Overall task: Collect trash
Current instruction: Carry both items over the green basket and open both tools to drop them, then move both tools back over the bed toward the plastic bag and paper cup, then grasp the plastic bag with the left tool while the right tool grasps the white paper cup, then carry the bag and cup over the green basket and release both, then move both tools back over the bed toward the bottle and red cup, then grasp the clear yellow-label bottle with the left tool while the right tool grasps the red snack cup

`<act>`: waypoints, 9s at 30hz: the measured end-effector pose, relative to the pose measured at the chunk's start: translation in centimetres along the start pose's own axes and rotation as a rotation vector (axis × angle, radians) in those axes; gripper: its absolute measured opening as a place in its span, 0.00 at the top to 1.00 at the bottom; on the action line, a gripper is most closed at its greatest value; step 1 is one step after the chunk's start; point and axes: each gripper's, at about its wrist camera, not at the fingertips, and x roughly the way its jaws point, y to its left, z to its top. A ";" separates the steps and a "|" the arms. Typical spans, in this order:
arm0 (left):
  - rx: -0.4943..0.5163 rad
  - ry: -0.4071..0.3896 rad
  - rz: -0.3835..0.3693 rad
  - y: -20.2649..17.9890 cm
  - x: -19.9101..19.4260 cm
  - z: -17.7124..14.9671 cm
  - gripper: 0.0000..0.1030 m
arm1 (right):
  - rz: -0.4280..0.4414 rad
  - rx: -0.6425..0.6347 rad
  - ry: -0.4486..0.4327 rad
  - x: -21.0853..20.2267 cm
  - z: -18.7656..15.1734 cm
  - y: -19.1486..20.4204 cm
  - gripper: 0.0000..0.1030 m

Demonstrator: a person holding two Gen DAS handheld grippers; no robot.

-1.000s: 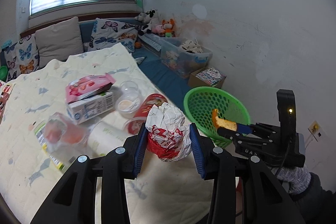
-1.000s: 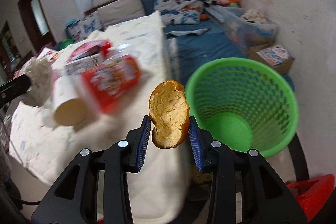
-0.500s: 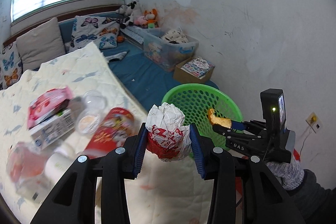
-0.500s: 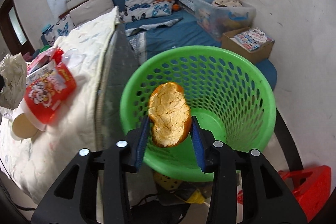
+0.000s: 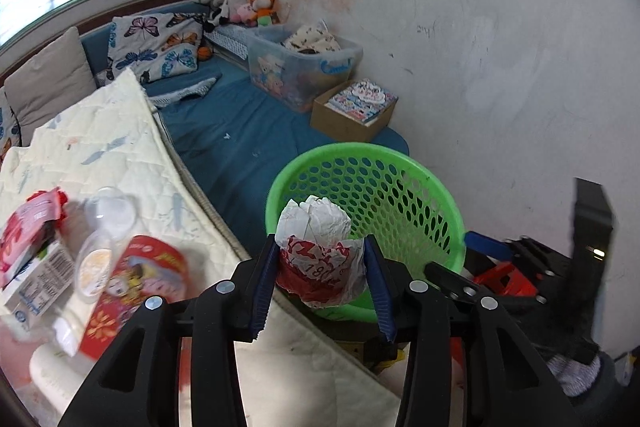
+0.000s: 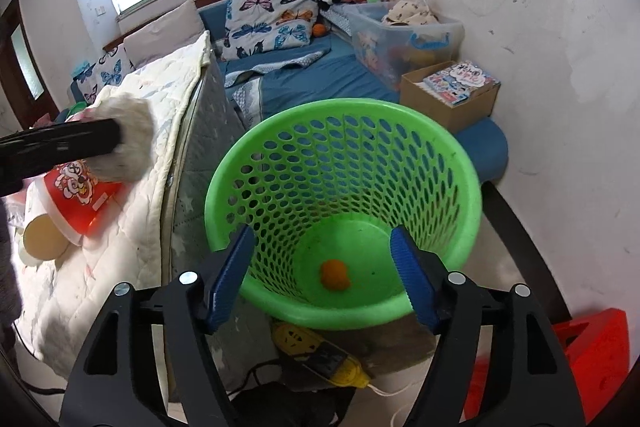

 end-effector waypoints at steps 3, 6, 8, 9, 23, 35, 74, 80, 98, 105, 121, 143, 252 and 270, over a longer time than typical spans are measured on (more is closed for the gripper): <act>0.002 0.022 -0.003 -0.6 1.4 0.3 0.59 | 0.008 0.013 -0.011 -0.8 -0.5 -0.5 0.26; 0.008 0.038 -0.005 -1.2 2.8 0.8 0.58 | 0.014 0.022 -0.014 -1.4 -0.9 -0.8 0.25; 0.005 0.055 -0.015 -1.5 3.6 0.9 0.57 | 0.020 0.027 -0.023 -1.9 -1.1 -1.0 0.23; 0.003 0.063 -0.018 -1.6 4.2 1.0 0.57 | 0.024 0.029 -0.029 -2.1 -1.1 -1.1 0.22; 0.014 0.054 -0.005 -2.3 4.6 0.5 0.36 | 0.042 0.063 -0.040 -2.9 -1.7 -1.0 0.19; -0.040 -0.049 0.173 1.9 -4.3 -2.1 0.36 | 0.078 0.009 -0.074 -4.5 -0.3 2.8 0.16; -0.427 -0.029 0.341 22.4 -13.1 -11.3 0.68 | 0.296 -0.286 -0.055 -4.4 3.1 20.6 0.15; -0.452 -0.058 0.315 22.8 -14.0 -11.8 0.92 | 0.326 -0.385 -0.057 -4.7 2.8 23.9 0.15; -0.493 -0.258 0.320 24.1 -22.3 -13.0 0.97 | 0.377 -0.674 0.052 -1.2 0.7 33.2 0.30; -0.507 -0.266 0.316 24.9 -22.8 -13.7 0.97 | 0.295 -0.766 0.089 1.1 0.0 34.8 0.30; -0.511 -0.265 0.286 25.1 -22.4 -14.2 0.97 | 0.091 -0.904 0.057 4.1 -2.0 35.6 0.40; -0.422 -0.294 0.177 20.6 -22.3 -10.5 0.97 | 0.346 -0.497 -0.034 -4.8 2.4 27.5 0.40; -0.297 -0.141 0.282 21.0 -15.0 -6.6 0.59 | 0.448 0.065 0.161 2.9 5.9 17.2 0.16; -0.453 -0.088 0.338 24.1 -16.4 -11.0 0.49 | 0.645 0.470 0.403 10.8 6.6 15.9 0.17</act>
